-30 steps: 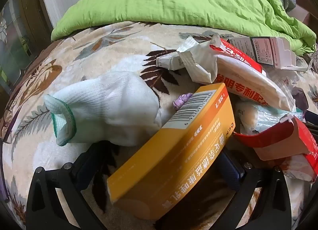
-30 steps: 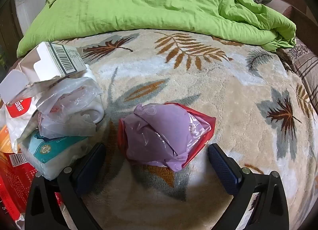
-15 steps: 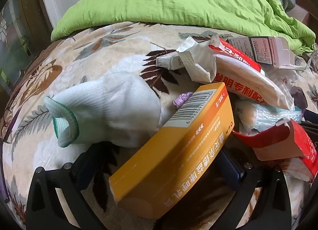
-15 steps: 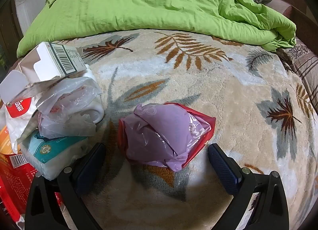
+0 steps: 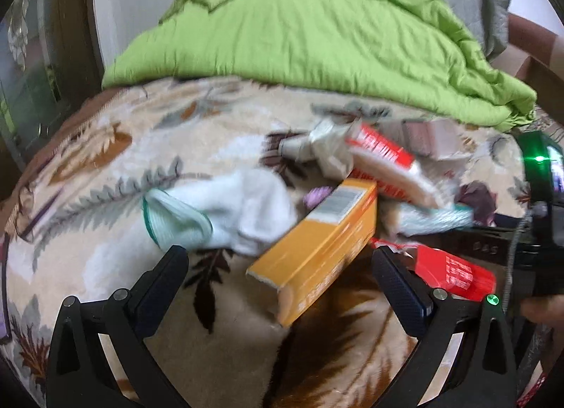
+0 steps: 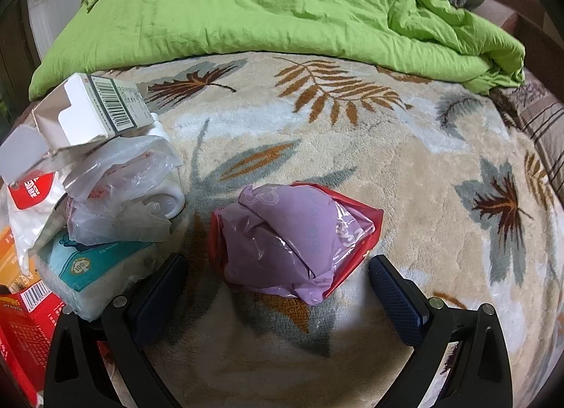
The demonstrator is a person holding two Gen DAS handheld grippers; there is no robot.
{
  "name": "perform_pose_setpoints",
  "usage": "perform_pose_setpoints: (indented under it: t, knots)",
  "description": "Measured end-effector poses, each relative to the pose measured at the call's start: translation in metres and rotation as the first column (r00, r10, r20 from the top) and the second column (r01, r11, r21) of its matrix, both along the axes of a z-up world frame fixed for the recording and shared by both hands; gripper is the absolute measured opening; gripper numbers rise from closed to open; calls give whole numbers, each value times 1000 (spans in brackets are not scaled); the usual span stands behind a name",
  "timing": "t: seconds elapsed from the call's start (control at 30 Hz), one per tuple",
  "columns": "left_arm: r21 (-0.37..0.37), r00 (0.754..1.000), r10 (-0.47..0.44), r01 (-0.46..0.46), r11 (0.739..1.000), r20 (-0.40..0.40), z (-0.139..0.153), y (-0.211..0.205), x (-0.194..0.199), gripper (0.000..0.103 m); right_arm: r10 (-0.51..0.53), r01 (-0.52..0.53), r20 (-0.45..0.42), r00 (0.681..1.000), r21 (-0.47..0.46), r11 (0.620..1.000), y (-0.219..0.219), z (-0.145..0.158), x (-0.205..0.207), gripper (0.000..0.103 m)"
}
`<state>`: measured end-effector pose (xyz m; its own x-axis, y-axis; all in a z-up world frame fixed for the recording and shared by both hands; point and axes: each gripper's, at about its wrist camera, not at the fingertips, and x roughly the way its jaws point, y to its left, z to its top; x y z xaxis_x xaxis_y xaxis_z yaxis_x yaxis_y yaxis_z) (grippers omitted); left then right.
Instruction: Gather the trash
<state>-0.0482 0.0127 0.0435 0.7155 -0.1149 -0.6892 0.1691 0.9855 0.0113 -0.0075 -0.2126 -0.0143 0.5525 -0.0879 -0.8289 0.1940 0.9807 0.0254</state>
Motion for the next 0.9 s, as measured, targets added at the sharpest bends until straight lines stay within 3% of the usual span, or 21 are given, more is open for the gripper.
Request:
perform_pose_setpoints:
  t: [0.13,0.33,0.57,0.73,0.9]
  knots:
    - [19,998,-31,30,999,57,16,-9,-13,103,17,-16,-46,999,9,1000,-10,8,-6,102]
    - [34,989,-90,87,996,117,50,-8,-54,103,-83,83,36,996,-11,996,-24,52,-73,102]
    - [7,978,-113,113,994,177,93,7,-108,103,-42,73,256,966,-115,991,7,132,-165,102]
    - [5,965,-98,100,995,244,118,23,-153,103,30,106,475,880,-257,961,49,181,-240,103]
    - [-4,962,-73,77,997,263,123,39,-187,103,38,41,403,915,-185,982,54,176,-265,98]
